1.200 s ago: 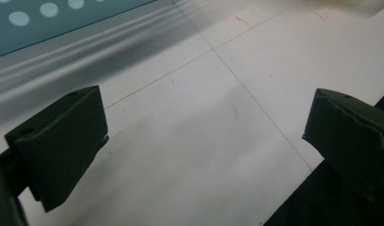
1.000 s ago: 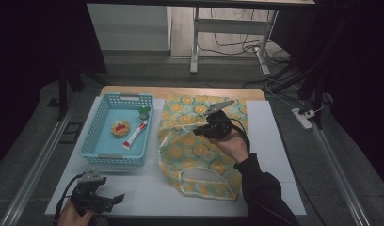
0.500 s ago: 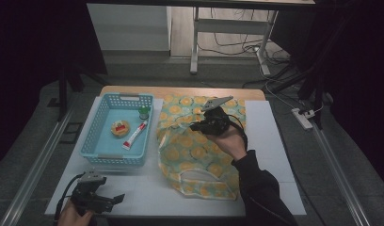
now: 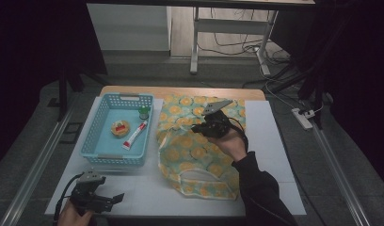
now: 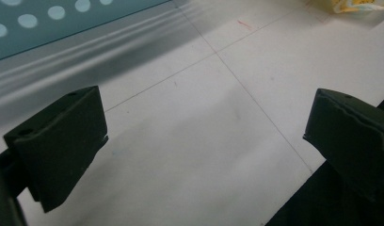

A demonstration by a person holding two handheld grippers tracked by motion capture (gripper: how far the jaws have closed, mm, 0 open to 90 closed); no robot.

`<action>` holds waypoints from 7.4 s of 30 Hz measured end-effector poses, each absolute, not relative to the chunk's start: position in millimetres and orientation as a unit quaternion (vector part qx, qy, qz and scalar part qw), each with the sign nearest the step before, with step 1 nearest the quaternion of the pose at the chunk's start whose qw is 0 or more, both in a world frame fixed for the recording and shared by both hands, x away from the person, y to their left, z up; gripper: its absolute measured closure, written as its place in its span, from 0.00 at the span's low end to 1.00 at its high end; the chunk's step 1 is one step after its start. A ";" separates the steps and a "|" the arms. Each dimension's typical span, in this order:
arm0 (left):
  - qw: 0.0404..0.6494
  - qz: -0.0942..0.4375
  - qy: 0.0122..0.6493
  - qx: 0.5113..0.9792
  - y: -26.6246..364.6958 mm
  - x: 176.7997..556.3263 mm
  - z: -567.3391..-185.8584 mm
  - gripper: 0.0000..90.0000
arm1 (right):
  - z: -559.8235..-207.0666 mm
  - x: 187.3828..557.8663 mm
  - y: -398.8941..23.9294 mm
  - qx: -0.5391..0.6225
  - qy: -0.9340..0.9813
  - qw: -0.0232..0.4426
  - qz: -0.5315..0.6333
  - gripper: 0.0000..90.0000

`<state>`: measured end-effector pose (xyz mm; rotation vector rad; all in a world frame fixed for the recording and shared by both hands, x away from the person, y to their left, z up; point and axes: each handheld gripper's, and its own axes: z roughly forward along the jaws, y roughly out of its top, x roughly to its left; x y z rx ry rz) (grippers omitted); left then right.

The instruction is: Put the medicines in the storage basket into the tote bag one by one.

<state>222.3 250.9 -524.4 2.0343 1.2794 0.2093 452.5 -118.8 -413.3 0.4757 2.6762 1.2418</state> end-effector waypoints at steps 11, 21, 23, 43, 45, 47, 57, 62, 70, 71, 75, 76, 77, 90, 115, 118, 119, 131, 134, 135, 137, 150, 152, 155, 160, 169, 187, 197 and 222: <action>0.355 0.084 0.505 0.782 251.3 221.2 -523.2 0.00 | -414.9 454.2 -121.2 0.180 0.883 0.071 0.428 1.00; 0.368 0.079 0.494 0.784 252.4 222.0 -520.6 0.00 | -415.0 455.9 -124.2 0.184 0.880 0.068 0.432 1.00; 0.373 0.069 0.491 0.784 251.8 223.1 -520.8 0.00 | -414.5 456.0 -124.6 0.184 0.880 0.068 0.433 1.00; 0.397 0.074 0.474 0.782 252.2 229.0 -504.9 0.00 | -415.7 459.2 -125.6 0.184 0.882 0.066 0.429 1.00; 0.399 0.080 0.473 0.781 253.4 229.7 -501.7 0.00 | -415.3 459.5 -126.3 0.184 0.882 0.067 0.429 1.00; 0.401 0.085 0.471 0.781 254.5 230.6 -498.3 0.00 | -414.8 459.6 -126.8 0.186 0.881 0.068 0.429 1.00; 0.400 0.099 0.471 0.780 257.2 240.1 -483.6 0.00 | -415.4 461.0 -128.3 0.189 0.882 0.068 0.427 1.00; 0.396 0.094 0.477 0.779 262.1 250.1 -481.3 0.00 | -415.5 461.2 -128.5 0.187 0.883 0.067 0.425 1.00; 0.402 0.109 0.481 0.771 265.3 264.1 -474.8 0.00 | -414.8 460.7 -128.8 0.186 0.883 0.067 0.426 1.00; 0.403 0.109 0.482 0.770 265.5 265.8 -474.3 0.00 | -414.9 460.7 -128.7 0.187 0.883 0.067 0.426 1.00; 0.404 0.112 0.485 0.768 266.4 272.9 -472.8 0.00 | -415.0 460.7 -128.6 0.186 0.883 0.067 0.426 1.00; 0.405 0.114 0.484 0.767 266.7 274.7 -472.4 0.00 | -415.1 460.7 -128.5 0.186 0.883 0.066 0.425 1.00; 0.405 0.113 0.485 0.767 267.3 276.6 -471.9 0.00 | -415.2 460.7 -128.4 0.186 0.883 0.066 0.425 1.00; 0.391 0.107 0.497 0.767 272.6 306.3 -469.9 0.00 | -414.7 460.7 -129.2 0.187 0.882 0.067 0.428 1.00; 0.349 0.104 0.503 0.784 274.9 364.3 -466.6 0.00 | -412.6 460.0 -131.2 0.184 0.879 0.073 0.434 1.00; 0.344 0.104 0.504 0.785 275.3 370.8 -466.4 0.00 | -412.5 459.9 -131.4 0.185 0.878 0.073 0.435 1.00; 0.341 0.105 0.505 0.786 275.5 372.8 -466.2 0.00 | -412.5 459.9 -131.4 0.185 0.878 0.073 0.435 1.00; 0.333 0.098 0.505 0.790 275.5 402.4 -466.7 0.00 | -411.9 460.4 -132.4 0.184 0.877 0.072 0.437 1.00; 0.325 0.098 0.504 0.794 274.4 408.8 -467.0 0.00 | -411.7 460.5 -132.9 0.186 0.876 0.072 0.439 1.00; 0.322 0.098 0.505 0.795 273.9 410.9 -467.3 0.00 | -411.7 460.6 -133.1 0.186 0.876 0.071 0.439 1.00; 0.322 0.098 0.504 0.796 274.6 415.1 -468.0 0.00 | -411.6 460.8 -133.4 0.186 0.876 0.071 0.439 1.00; 0.297 0.093 0.535 0.786 282.9 442.5 -481.9 0.00 | -412.2 461.1 -133.1 0.187 0.875 0.072 0.440 1.00; 0.290 0.091 0.539 0.785 282.7 446.2 -485.2 0.00 | -412.6 460.9 -132.5 0.186 0.876 0.073 0.439 1.00; 0.278 0.089 0.545 0.786 283.8 452.4 -490.4 0.00 | -412.7 460.6 -132.0 0.184 0.877 0.073 0.439 1.00; 0.253 0.091 0.554 0.788 285.5 463.6 -499.5 0.00 | -412.7 460.5 -132.1 0.183 0.877 0.074 0.439 1.00; 0.222 0.080 0.561 0.793 284.6 476.3 -513.2 0.00 | -412.7 460.1 -131.8 0.182 0.876 0.075 0.439 1.00; 0.157 0.064 0.592 0.788 278.9 484.3 -521.3 0.22 | -412.8 460.4 -132.0 0.182 0.876 0.076 0.440 1.00; 0.155 0.066 0.588 0.791 275.7 484.3 -516.8 0.22 | -413.1 461.3 -132.4 0.182 0.875 0.076 0.441 1.00; 0.232 0.079 0.529 0.813 262.5 452.5 -467.2 0.22 | -414.4 462.6 -133.4 0.186 0.874 0.076 0.443 1.00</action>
